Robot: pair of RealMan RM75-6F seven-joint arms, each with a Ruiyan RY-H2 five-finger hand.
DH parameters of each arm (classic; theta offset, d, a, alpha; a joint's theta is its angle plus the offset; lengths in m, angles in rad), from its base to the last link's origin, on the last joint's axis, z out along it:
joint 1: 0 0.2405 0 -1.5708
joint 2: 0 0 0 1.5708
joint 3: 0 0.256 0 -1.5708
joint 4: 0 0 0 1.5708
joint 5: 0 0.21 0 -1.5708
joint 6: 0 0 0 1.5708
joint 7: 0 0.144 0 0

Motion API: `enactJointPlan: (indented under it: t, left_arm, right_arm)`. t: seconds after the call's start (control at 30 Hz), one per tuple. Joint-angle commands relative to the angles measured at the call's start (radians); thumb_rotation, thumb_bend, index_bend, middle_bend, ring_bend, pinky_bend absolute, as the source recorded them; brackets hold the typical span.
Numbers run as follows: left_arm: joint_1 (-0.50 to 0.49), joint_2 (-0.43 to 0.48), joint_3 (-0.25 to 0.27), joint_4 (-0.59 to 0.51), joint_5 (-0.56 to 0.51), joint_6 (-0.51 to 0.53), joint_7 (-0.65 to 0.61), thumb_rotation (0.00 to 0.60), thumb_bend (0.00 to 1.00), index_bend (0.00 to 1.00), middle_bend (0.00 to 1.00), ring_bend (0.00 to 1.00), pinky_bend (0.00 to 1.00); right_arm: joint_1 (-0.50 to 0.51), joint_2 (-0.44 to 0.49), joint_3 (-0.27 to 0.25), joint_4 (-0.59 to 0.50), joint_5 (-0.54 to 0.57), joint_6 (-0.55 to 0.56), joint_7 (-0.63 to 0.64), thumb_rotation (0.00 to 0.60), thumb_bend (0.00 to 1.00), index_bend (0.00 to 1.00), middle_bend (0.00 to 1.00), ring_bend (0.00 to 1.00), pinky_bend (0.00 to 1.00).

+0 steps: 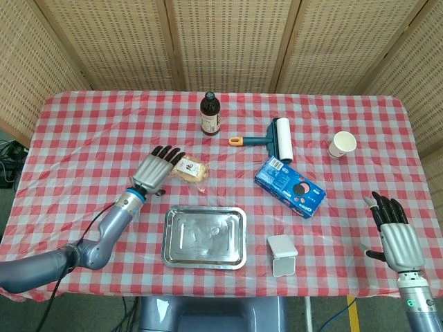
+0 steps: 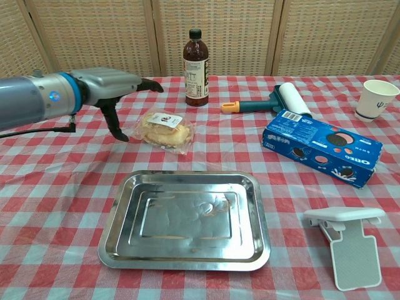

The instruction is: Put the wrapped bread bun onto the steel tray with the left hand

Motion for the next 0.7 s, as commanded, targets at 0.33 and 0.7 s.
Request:
enactJointPlan:
  t: [0.33, 0.7]
  left_arm:
    - [-0.245, -0.145, 0.001, 0.177, -0.341, -0.058, 0.161, 0.600, 0.17, 0.07, 0.00, 0.00, 0.08]
    - [-0.370, -0.227, 0.054, 0.357, -0.555, -0.076, 0.250, 0.600, 0.18, 0.09, 0.00, 0.00, 0.09]
  right_arm:
    - [0.011, 0.008, 0.006, 0.024, 0.024, -0.030, 0.070, 0.600, 0.00, 0.00, 0.00, 0.00, 0.00]
    - [0.021, 0.014, 0.021, 0.058, 0.062, -0.062, 0.137, 0.600, 0.00, 0.00, 0.00, 0.00, 0.00]
